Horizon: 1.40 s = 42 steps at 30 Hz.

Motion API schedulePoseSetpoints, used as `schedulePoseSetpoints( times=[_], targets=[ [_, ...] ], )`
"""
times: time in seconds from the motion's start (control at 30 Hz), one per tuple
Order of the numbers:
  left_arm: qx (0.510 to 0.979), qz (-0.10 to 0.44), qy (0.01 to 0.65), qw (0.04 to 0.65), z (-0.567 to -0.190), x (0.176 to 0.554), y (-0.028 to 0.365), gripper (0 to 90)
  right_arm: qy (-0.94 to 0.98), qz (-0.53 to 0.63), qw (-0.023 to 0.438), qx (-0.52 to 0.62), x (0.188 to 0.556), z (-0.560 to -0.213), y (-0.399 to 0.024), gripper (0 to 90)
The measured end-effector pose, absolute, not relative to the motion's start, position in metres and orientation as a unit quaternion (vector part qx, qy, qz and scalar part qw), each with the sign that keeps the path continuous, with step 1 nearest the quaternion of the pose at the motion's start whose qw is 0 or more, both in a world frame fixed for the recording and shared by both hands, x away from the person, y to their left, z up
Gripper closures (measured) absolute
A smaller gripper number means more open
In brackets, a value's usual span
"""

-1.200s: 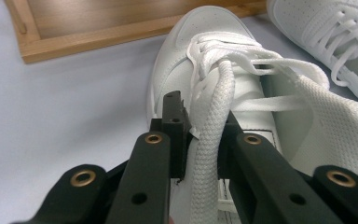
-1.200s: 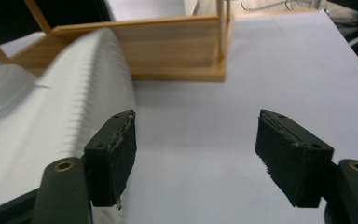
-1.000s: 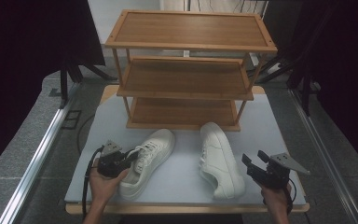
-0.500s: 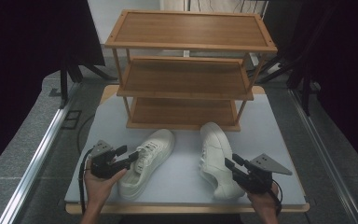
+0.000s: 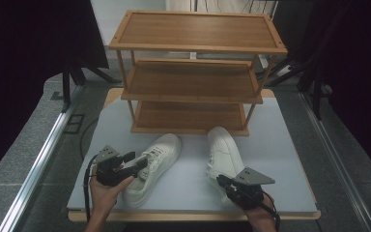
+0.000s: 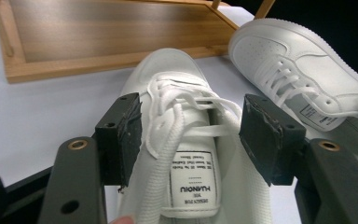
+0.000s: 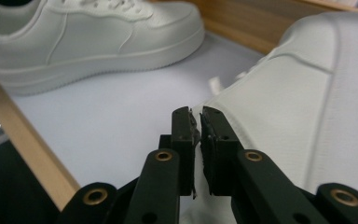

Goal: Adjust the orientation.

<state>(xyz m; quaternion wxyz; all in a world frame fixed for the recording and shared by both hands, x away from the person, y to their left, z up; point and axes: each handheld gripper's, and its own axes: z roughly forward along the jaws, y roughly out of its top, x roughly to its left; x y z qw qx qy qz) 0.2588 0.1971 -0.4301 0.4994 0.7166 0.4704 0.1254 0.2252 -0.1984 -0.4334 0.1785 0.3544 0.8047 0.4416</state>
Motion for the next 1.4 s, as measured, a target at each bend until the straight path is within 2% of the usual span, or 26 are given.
schedulePoseSetpoints(
  times=[0.4, 0.7, 1.07, 1.13, 1.2, 1.3, 1.37, 1.4],
  targets=[
    [0.706, 0.110, 0.484, 0.504, -0.434, 0.259, 0.204, 38.7, 0.819, 0.425, 0.165, 0.348, 0.229, -0.441, -0.195, 85.6],
    [0.705, 0.102, 0.487, 0.506, -0.436, 0.259, 0.207, 38.7, 0.799, 0.449, 0.152, 0.369, 0.237, -0.433, -0.216, 88.8],
    [0.699, 0.100, 0.484, 0.517, -0.429, 0.258, 0.205, 38.7, 0.752, 0.455, 0.191, 0.437, 0.243, -0.429, -0.267, 89.4],
    [0.703, 0.100, 0.481, 0.514, -0.429, 0.259, 0.201, 38.7, 0.742, 0.470, 0.178, 0.444, 0.245, -0.430, -0.276, 89.4],
    [0.706, 0.098, 0.480, 0.511, -0.431, 0.260, 0.198, 38.4, 0.707, 0.499, 0.149, 0.478, 0.252, -0.437, -0.304, 89.4],
    [0.706, 0.100, 0.481, 0.510, -0.433, 0.261, 0.197, 38.2, 0.683, 0.491, 0.159, 0.518, 0.256, -0.444, -0.333, 89.3],
    [0.706, 0.099, 0.483, 0.509, -0.433, 0.260, 0.198, 38.2, 0.662, 0.528, 0.119, 0.518, 0.258, -0.448, -0.345, 89.3],
    [0.705, 0.099, 0.484, 0.510, -0.433, 0.260, 0.199, 38.3, 0.663, 0.528, 0.119, 0.517, 0.258, -0.448, -0.344, 89.2]
  ],
)
